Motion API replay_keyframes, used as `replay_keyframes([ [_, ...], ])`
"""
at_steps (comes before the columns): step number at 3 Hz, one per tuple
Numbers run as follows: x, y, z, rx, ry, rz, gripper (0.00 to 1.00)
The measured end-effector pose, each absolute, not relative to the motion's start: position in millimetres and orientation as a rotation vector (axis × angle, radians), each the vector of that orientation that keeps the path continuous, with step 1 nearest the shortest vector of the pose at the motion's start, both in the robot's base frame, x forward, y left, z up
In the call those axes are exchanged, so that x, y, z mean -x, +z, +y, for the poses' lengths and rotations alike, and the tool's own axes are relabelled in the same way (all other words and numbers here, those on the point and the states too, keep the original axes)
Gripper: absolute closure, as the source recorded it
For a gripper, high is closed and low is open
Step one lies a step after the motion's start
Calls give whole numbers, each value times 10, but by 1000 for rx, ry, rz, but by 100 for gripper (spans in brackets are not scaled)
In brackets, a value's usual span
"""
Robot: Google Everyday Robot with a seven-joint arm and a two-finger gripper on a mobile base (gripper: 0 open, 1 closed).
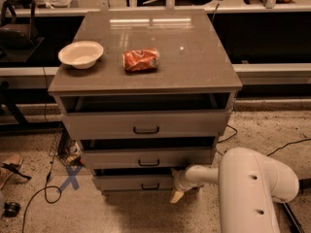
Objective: Open bottom drawer
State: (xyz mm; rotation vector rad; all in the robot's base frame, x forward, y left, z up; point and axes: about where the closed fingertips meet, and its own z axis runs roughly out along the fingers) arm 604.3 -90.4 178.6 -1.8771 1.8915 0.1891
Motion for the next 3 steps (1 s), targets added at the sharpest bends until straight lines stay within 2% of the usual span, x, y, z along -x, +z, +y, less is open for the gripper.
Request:
replay_keyframes([
  [3,-5927,1897,-1135,1839,140,1907,84],
])
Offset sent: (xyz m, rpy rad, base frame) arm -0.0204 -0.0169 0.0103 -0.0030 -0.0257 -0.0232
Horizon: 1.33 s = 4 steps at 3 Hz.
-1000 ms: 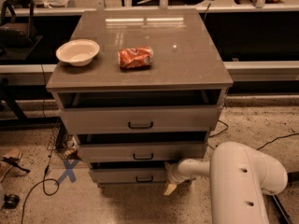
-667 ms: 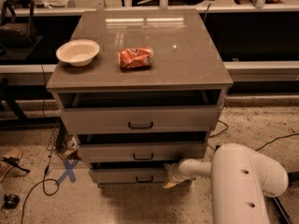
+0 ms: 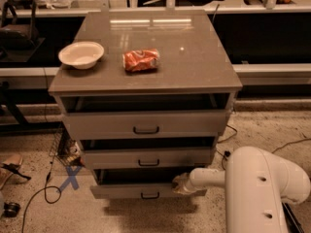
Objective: Open bottom drawer
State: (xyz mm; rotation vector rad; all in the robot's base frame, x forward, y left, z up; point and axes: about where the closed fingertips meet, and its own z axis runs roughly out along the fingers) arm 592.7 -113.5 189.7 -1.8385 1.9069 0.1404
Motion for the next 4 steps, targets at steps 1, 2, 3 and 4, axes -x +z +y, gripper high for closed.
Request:
replay_keyframes([
  [1,-5927,1907,-1135,1839,140,1907,100],
  [2,-5927,1911,-1134,1839,140,1907,81],
  [3,-5916,1898,-1122,1840,144,1907,59],
  [4,-5904,1886,-1110,1842,147,1907,36],
])
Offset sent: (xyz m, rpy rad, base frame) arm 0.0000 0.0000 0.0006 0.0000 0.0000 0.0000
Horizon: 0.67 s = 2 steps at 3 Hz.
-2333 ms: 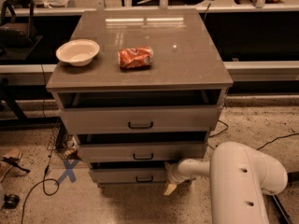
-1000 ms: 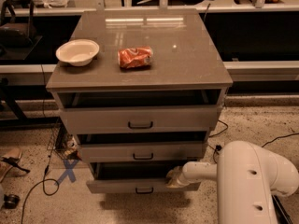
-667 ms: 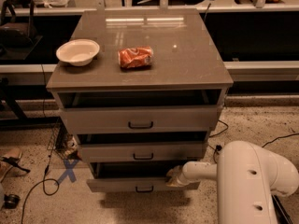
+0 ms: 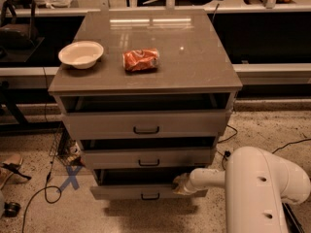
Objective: Open bottom drawer
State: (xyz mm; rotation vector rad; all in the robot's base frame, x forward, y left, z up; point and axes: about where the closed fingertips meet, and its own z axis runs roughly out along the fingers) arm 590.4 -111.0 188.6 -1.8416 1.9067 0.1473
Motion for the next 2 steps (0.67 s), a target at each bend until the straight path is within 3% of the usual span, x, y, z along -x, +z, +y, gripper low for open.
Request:
replay_keyframes([
  [1,-5893,1873,-1098,1843,151,1907,12],
  [2,-5883,1863,-1089,1844,154,1907,0],
])
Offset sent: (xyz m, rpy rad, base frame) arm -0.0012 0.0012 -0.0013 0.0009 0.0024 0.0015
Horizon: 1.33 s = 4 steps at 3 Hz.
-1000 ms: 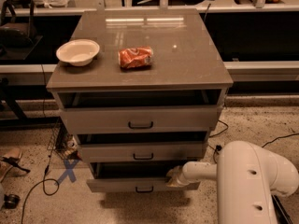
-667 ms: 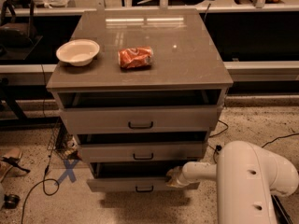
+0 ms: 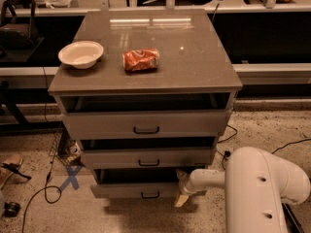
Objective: Open bottom drawer
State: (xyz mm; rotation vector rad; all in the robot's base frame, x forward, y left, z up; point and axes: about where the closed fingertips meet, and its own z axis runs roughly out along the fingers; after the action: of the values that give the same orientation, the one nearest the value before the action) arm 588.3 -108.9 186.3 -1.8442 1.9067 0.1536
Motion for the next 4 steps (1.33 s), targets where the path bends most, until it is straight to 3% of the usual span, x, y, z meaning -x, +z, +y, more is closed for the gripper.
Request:
replay_keyframes([
  [2,-5847,1788,-1039,1886,203,1907,0],
  [3,-5785,1688,-1051,1914,251,1931,7],
  [4,-5679,1572,-1133,1922,286,1989,33],
])
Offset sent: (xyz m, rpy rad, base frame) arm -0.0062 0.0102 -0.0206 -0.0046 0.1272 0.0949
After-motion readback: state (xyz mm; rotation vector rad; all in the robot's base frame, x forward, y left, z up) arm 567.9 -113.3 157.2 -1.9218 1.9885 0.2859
